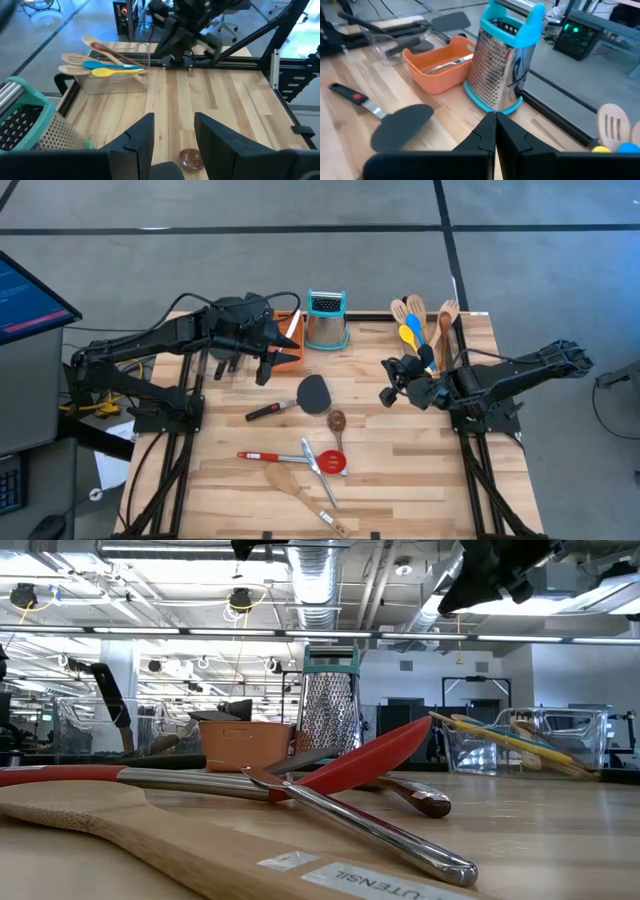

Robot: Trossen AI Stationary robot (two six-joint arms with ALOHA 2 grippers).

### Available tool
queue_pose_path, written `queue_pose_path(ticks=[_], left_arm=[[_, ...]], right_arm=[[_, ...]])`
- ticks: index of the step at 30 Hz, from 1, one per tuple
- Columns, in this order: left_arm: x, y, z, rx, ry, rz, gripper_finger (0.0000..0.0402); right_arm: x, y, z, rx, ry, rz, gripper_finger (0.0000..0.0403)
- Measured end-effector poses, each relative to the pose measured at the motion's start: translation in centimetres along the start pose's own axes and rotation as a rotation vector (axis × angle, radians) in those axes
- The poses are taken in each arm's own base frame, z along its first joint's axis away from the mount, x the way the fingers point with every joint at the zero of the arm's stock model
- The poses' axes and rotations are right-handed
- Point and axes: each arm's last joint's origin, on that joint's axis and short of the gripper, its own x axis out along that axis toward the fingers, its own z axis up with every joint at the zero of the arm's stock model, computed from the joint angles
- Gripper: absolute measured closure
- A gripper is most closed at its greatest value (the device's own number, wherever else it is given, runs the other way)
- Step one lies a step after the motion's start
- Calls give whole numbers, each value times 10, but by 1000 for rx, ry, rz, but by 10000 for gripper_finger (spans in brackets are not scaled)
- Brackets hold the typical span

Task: Pick & Place Kitchen Items
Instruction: Put the plastic spatula into the left transparent bin

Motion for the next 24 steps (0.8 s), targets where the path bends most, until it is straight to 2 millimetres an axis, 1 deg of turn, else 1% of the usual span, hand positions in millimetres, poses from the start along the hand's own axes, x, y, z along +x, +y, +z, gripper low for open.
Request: queue_pose_path(ticks=[4,6,8,11,14,16,19,22,24], left_arm=[[2,-8,-2,12,5,-27,277],[5,-13,-6,19,20,-29,287],[11,-18,-14,27,52,-21,303],[20,-25,-32,30,118,-9,335],[26,-31,-45,-18,164,-9,371],[27,-34,-50,-72,185,-13,392],[26,-39,-56,-112,251,19,399],[26,-44,-62,-117,302,128,400],[26,-49,-63,-120,310,164,400]], right_arm=[[2,-3,-2,-22,19,-19,401],[2,-3,-2,-24,21,-20,401],[2,-3,-2,-25,21,-20,401],[2,-3,-2,-24,21,-20,401],[2,-3,-2,-24,21,-20,401],[2,-3,-2,-24,21,-20,401],[2,-3,-2,-24,21,-21,401],[2,-3,-2,-24,21,-21,401],[2,-3,-2,-24,21,-21,401]])
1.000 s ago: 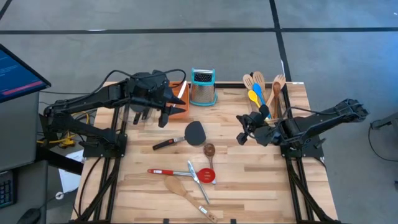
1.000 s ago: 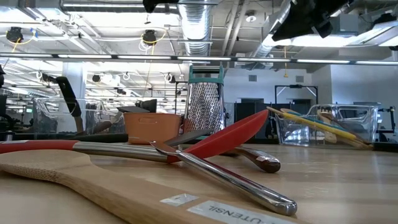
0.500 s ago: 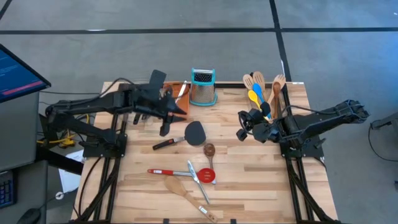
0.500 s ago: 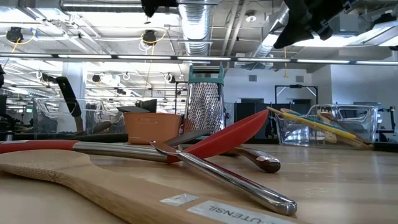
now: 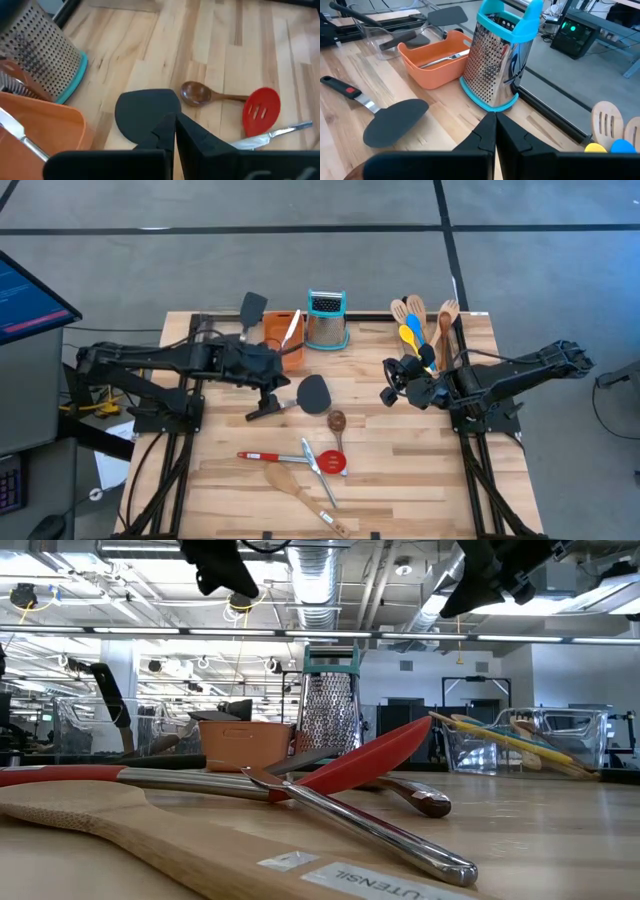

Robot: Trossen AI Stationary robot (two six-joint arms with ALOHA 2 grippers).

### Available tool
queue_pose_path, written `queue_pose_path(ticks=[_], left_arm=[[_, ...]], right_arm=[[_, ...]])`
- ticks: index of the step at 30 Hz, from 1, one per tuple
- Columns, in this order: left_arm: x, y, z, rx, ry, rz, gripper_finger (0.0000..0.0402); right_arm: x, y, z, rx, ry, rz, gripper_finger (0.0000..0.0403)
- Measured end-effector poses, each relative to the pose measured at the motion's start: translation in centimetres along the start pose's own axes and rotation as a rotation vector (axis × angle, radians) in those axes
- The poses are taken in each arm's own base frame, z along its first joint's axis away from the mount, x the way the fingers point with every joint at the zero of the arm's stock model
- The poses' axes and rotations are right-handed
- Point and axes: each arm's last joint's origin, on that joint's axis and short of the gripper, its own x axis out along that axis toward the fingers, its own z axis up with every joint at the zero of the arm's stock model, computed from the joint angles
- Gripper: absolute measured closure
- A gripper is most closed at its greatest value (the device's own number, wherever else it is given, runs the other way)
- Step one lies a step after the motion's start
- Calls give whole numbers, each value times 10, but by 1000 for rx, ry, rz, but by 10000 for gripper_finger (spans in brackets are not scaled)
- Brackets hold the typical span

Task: Pick & Place Kitchen Items
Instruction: Put the plastic spatula into the left transparent bin

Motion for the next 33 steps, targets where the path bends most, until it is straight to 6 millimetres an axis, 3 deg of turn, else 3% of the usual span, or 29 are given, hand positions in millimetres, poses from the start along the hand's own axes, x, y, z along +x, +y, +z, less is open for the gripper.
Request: queue_pose_path(ticks=[8,21,33], left_arm=[[13,-29,-11,46,74,2,400],[79,-45,-40,36,359,90,392],[84,-39,-50,42,434,135,293]], right_arm=[[0,0,0,0,0,-1,401],[0,-1,-1,-10,7,-4,401],[0,-1,-2,-18,13,-6,401]])
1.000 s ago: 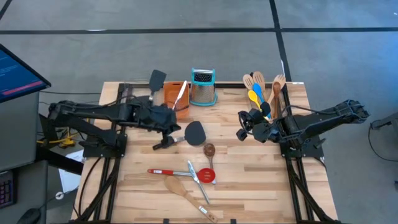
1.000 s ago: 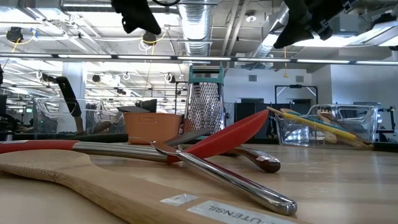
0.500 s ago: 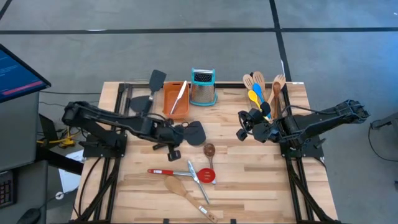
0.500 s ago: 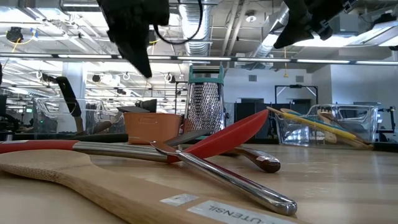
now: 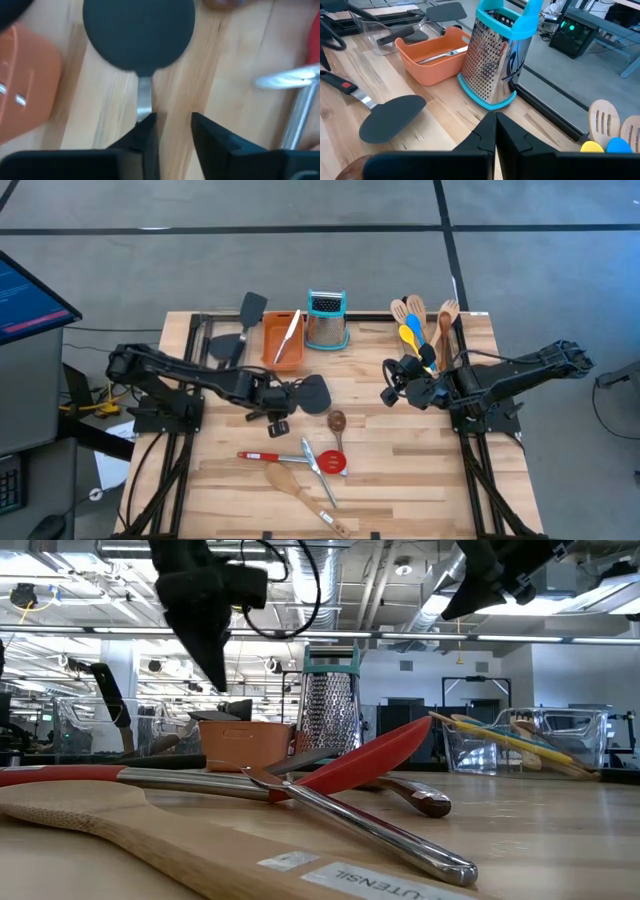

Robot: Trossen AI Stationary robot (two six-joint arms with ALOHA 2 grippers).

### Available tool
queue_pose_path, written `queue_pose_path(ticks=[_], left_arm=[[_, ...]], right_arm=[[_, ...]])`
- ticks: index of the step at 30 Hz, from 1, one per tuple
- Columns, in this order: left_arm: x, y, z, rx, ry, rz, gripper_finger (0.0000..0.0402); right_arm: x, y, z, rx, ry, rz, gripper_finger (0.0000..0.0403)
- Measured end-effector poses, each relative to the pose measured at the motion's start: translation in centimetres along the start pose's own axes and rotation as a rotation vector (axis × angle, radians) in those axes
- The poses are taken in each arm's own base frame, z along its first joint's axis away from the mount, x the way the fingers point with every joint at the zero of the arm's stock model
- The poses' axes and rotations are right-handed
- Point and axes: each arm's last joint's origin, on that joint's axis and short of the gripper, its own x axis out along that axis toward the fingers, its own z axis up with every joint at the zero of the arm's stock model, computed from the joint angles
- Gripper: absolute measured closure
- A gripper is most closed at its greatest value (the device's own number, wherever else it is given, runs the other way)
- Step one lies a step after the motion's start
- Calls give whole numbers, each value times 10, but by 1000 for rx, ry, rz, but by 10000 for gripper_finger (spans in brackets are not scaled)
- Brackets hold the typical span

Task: Pick & Place Kitchen Items
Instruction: Put the plastic spatula into the left transparent bin

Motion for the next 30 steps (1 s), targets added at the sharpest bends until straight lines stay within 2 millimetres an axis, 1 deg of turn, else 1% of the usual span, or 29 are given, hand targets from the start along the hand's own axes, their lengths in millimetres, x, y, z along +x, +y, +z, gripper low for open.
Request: queue_pose_path(ticks=[5,9,13,20,26,30], left_arm=[[19,5,-21,-17,78,33,242],[31,7,-35,-11,120,49,215],[40,7,-43,-12,114,46,200],[57,7,-52,-27,35,25,177],[66,17,-59,-57,28,86,158],[74,26,-61,-98,18,84,150]], right_arm=[[0,-1,-1,-14,10,-4,401],[0,-1,-1,-14,10,-4,401],[0,-1,-1,-13,9,-4,401],[0,-1,-1,-13,9,-5,401],[0,-1,-1,-12,9,-4,401],[0,-1,-1,-12,9,-5,401]])
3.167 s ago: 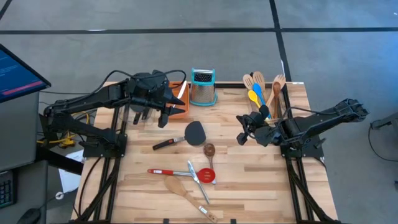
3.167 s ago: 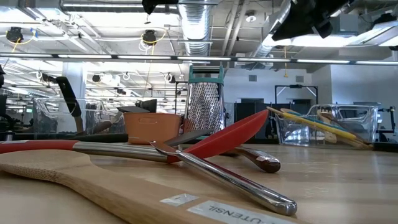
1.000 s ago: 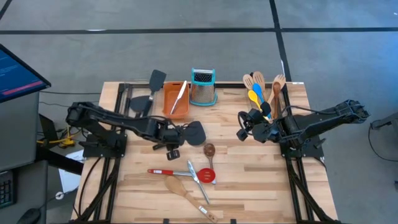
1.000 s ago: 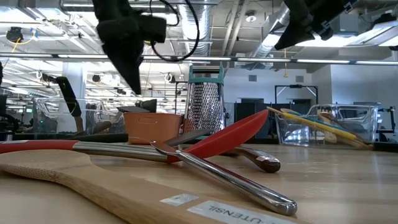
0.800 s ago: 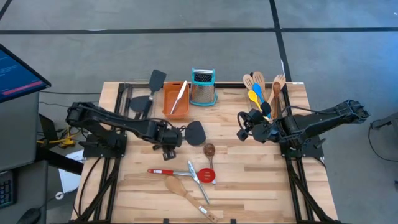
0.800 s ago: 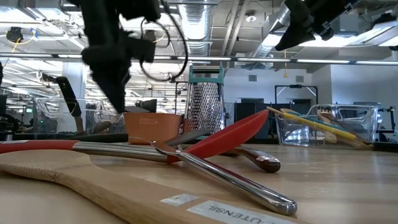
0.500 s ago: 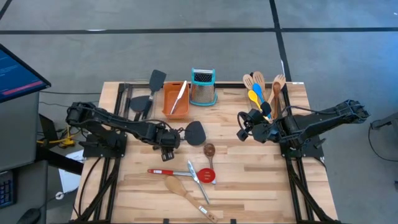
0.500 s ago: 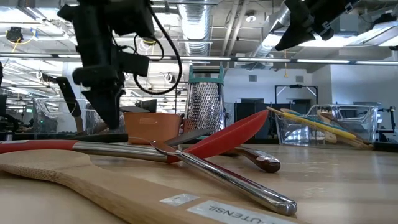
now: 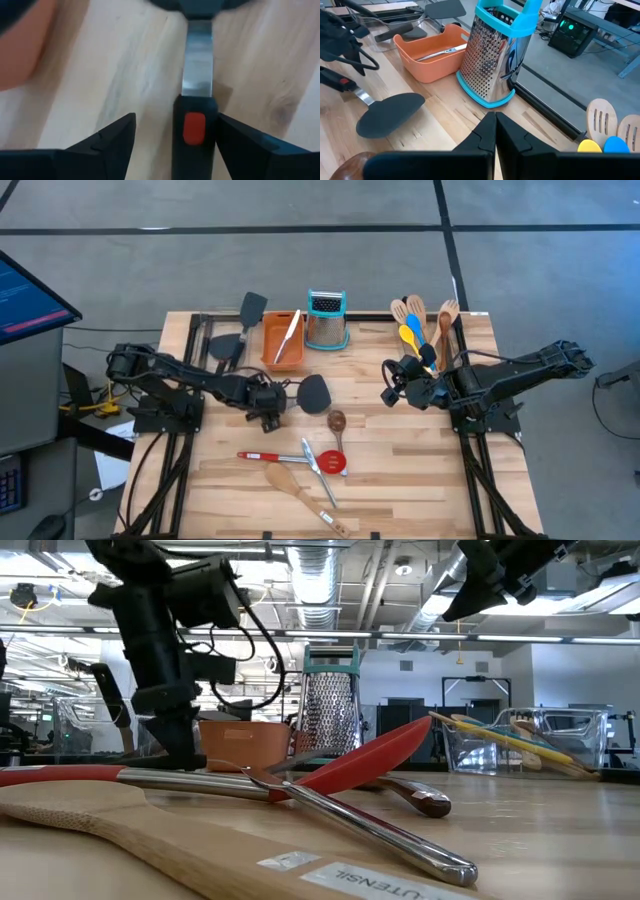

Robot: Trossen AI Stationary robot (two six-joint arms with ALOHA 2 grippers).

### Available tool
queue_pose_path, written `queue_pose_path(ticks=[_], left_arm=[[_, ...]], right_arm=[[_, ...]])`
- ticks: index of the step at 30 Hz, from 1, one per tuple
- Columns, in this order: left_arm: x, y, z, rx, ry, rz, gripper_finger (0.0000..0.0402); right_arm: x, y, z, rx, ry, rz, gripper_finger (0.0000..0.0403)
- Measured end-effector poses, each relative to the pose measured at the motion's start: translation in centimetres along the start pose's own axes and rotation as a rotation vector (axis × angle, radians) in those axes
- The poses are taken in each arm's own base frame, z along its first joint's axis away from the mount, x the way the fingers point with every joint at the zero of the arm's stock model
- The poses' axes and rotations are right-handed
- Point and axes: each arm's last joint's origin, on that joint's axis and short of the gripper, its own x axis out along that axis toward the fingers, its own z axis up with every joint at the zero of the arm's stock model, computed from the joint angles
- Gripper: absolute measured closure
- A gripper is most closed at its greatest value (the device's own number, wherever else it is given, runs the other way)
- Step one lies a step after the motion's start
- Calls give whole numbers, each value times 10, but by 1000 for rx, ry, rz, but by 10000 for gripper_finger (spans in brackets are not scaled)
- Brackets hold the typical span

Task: Pick & Place Kitchen Items
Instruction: Put the plastic spatula into the left transparent bin

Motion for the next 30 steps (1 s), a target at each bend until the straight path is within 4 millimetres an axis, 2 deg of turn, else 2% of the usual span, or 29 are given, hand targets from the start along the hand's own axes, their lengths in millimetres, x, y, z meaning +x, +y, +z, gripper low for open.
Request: queue_pose_path(ticks=[5,11,24,30], left_arm=[[12,5,-5,-54,-18,-125,151],[16,9,-9,-70,-24,-130,166],[14,9,-8,-124,-42,-136,283],[14,8,-7,-124,-46,-146,308]], right_arm=[[0,0,0,0,0,0,401],[0,0,0,-1,0,0,401],[0,0,0,-1,0,0,401],[0,0,0,-2,0,0,401]])
